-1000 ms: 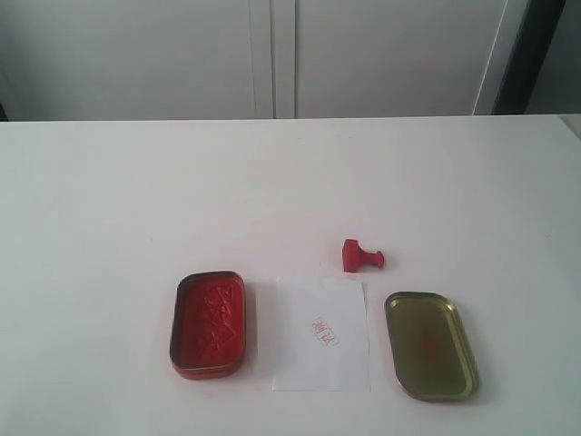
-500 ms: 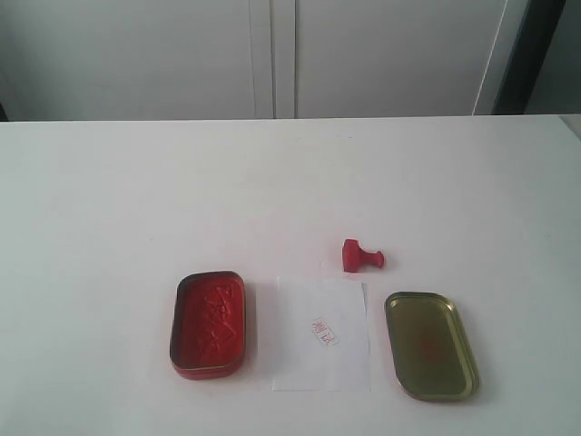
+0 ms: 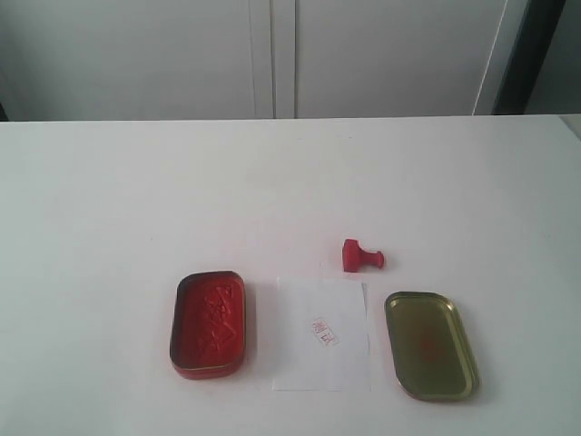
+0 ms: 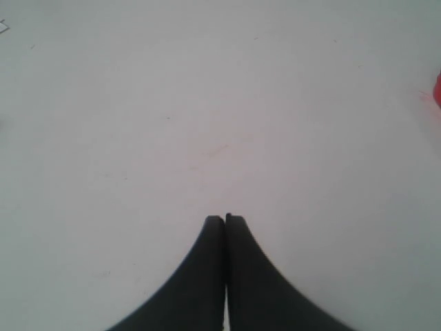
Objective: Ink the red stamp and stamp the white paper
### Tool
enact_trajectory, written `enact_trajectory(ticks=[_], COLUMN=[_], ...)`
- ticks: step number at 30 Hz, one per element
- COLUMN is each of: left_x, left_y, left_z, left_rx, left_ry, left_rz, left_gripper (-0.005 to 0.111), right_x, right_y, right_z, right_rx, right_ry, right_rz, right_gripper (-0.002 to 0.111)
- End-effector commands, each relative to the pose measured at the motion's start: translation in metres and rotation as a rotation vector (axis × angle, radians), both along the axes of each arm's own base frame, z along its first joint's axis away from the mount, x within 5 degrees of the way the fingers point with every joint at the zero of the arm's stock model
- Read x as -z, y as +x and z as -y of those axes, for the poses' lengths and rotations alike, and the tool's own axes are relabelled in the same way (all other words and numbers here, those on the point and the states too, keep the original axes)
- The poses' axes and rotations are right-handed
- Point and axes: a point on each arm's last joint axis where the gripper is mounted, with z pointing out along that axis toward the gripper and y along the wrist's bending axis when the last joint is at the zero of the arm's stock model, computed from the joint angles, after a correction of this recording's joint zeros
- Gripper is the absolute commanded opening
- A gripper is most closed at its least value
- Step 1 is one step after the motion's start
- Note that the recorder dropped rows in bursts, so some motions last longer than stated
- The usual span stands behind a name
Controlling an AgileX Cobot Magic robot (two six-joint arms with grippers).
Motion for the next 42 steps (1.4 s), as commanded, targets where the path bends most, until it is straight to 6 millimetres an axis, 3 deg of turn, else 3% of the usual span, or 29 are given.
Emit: enact_trajectory(ticks=[1, 42], left_x=[0.0039, 0.0039], left_y=[-0.0006, -0.0006], left_z=[0.0003, 0.0003], left_rx=[0.004, 0.004], left_ry=[-0.002, -0.002], left_rz=[-0.016, -0.016], left_gripper=[0.000, 0.000], right_x=[0.0189, 0.0236], right_y=[0.0021, 0.0030], right_z=[0.0003, 0.0054], right_rx=[0.007, 0.104], right_ry=[-0.011, -0.010], right_rz=[-0.038, -0.048], right_gripper=[0.000, 0.000])
